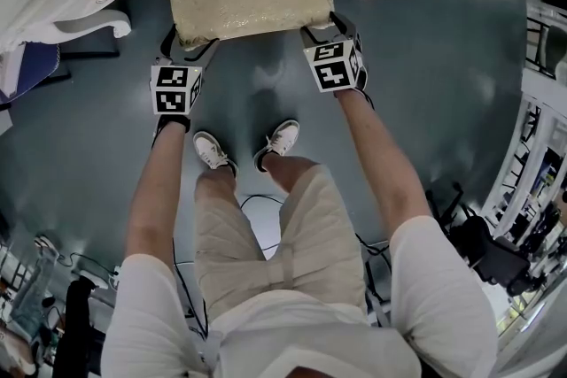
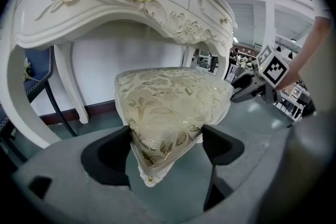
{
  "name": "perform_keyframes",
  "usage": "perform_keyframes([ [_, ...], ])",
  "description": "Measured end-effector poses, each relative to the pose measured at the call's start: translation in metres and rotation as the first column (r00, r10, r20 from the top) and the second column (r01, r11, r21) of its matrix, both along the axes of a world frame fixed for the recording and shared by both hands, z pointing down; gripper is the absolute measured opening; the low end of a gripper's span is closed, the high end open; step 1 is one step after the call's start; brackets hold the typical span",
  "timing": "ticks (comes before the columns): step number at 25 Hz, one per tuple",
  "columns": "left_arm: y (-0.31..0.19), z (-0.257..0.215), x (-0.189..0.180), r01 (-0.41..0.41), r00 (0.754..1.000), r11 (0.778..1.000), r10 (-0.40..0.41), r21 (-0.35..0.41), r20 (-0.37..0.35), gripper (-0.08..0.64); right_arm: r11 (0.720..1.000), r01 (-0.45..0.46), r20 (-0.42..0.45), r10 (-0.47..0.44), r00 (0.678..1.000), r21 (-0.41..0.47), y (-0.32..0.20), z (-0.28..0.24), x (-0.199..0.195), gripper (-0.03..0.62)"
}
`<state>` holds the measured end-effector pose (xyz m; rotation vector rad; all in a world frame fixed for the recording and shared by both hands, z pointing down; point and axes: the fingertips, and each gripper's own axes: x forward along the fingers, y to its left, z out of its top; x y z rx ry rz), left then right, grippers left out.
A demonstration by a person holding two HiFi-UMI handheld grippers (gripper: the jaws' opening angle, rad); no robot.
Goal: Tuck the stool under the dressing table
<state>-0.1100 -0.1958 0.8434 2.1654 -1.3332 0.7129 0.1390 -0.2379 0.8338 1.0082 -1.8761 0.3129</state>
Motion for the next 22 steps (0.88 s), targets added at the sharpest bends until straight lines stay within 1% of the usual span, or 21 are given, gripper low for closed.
perform_keyframes([
  [7, -0.019, 0.0, -0.003, 0.013, 1.0, 0.999, -0.013, 0.029, -0.012, 0.43, 1.0, 0.004, -0.005, -0.004, 1.0, -0.002, -0.021, 0.001, -0.003, 0.296],
  [19, -0.043, -0.001, -0.007, 0.026, 1.0, 0.999, -0.025, 0.047, -0.019, 0.431, 1.0, 0.021, 0.0, -0.021, 1.0, 0.009, -0.048, 0.0, -0.01, 0.291],
  [22, -0.05, -0.001, -0.009, 0.026, 1.0, 0.999, -0.025, 0.039, -0.019, 0.431, 1.0, 0.027, 0.003, -0.027, 1.0, 0.015, -0.055, 0.0, -0.011, 0.291],
])
